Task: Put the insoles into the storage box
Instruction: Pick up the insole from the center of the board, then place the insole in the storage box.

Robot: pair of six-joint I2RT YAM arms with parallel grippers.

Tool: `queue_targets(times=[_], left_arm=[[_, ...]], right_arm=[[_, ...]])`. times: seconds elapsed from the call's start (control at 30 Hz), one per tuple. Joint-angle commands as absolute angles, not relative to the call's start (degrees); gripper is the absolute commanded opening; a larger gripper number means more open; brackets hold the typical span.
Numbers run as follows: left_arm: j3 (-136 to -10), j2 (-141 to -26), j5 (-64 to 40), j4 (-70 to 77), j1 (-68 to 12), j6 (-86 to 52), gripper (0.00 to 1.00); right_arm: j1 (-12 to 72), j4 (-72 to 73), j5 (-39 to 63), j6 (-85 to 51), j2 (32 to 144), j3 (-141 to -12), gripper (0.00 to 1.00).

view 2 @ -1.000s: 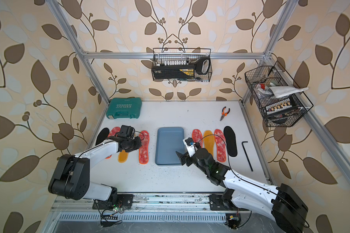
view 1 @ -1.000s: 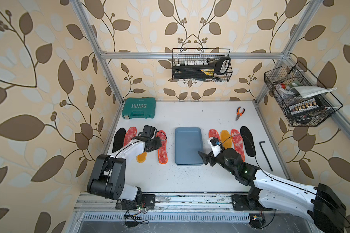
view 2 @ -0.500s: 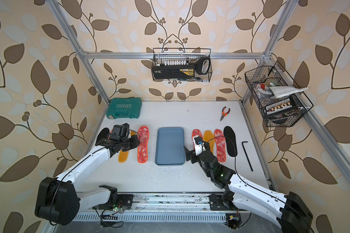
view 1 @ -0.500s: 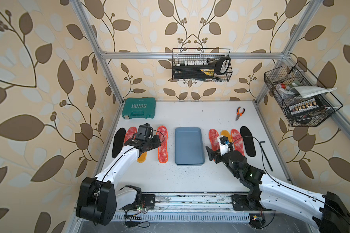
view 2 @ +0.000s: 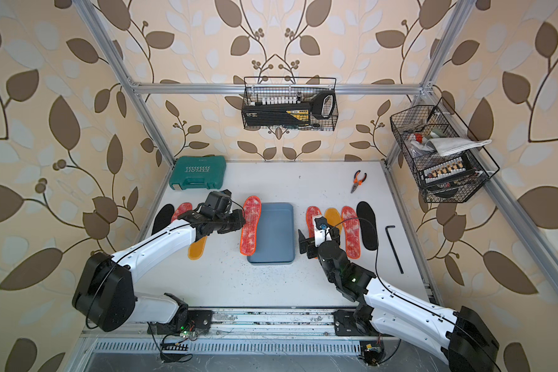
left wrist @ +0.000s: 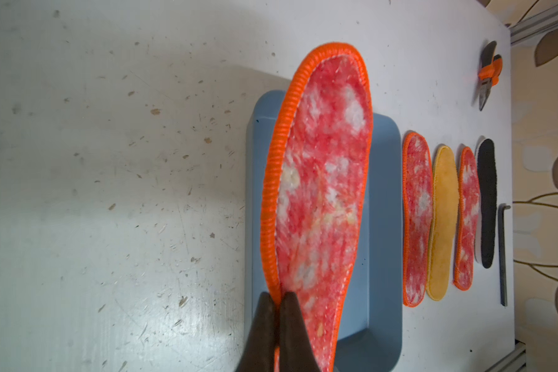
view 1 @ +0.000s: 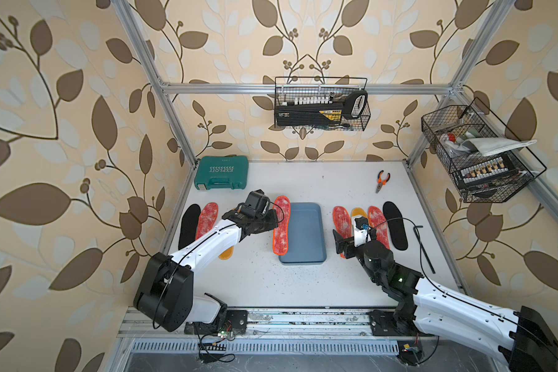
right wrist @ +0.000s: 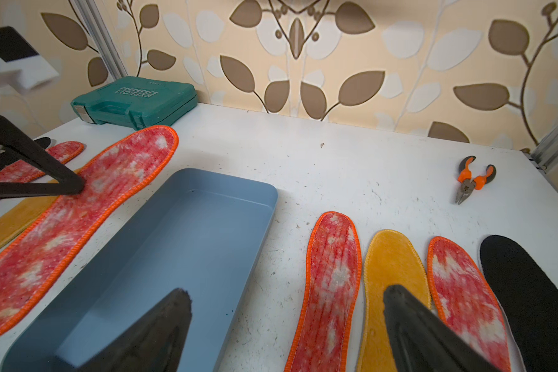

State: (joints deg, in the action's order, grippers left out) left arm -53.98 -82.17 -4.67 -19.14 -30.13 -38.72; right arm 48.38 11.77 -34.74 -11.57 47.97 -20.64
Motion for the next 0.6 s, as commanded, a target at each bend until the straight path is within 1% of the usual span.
queue_targets(times=[0.0, 0.23, 0.57], left_arm=[[-57.44, -85.81, -1.26, -16.88, -31.55, -41.16, 0.0], [-59.77, -92.2, -0.14, -17.1, -32.84, -42.61, 0.0], [-59.98, -95.6, 2.45, -18.68, -35.23, -44.38, 0.0]], right_arm=[[48.56, 11.49, -36.44, -12.22, 47.37, -19.67, 0.96], [48.37, 11.28, -36.21, -12.13, 47.98, -19.95, 0.96], [48.19, 11.22, -35.68, -12.17, 48.77, -20.32, 0.96]])
